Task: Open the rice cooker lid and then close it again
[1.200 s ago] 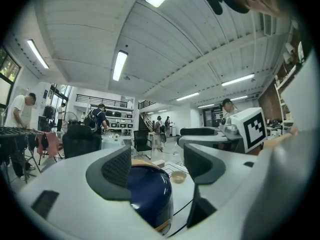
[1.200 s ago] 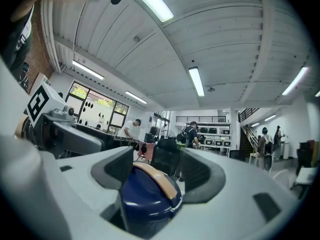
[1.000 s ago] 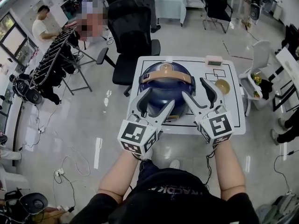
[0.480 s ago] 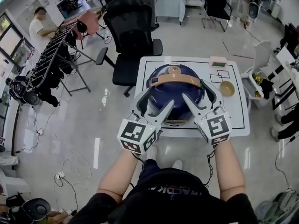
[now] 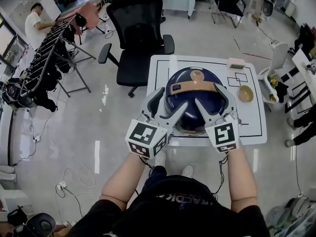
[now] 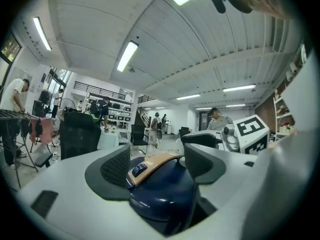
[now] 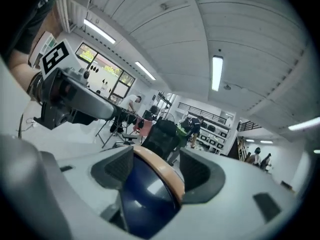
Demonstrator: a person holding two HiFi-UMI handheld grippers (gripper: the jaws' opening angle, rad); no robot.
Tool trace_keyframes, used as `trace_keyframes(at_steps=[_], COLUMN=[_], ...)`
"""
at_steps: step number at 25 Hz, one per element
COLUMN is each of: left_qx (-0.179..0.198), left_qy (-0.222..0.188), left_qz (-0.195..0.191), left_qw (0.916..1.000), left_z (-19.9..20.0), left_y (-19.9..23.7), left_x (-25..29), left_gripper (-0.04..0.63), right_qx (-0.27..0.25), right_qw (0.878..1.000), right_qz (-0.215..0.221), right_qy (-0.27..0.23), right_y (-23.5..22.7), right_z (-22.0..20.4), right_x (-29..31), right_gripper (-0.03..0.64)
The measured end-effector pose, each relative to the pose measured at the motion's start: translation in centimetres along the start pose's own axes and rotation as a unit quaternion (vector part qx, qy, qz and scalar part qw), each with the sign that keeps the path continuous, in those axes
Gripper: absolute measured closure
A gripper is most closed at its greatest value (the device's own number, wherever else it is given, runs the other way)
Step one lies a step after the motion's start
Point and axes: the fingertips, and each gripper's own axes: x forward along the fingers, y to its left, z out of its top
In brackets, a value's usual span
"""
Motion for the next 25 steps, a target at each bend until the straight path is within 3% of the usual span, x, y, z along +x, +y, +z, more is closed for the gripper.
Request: trace_keyframes(at_steps=[6, 15, 21, 25], left_qx=[-0.002, -0.008, -0.008, -0.007], left_qy=[0.011, 0.028, 0.038, 0.047], left_qz=[-0.029, -0.065, -0.094, -0.123], left_qw=[0.9995, 0.9975, 0.9948, 0.9912], left_z=[-0.4, -1.4, -1.8, -2.1], left_y=[1.9, 4.2, 5.1, 5.2], left_x=[0.9, 2.8, 4.3, 5.1], left_gripper=[0.270, 0.299, 0.310, 0.367], right_qx=[-0.076, -0.197, -0.211, -0.218], right_qw=[0.995, 0.973, 0.966, 0.962], right_qz=[-0.025, -0.036, -0.048, -0.052], right_qy=[0.056, 0.117, 0.140, 0.154], right_y=[0.3, 0.9, 0.4, 0.4], right_z=[-1.1, -2.5, -3.0, -3.2], right_x=[2.2, 4.6, 5.6, 6.3], right_gripper=[0.341, 0.341, 0.341, 0.342])
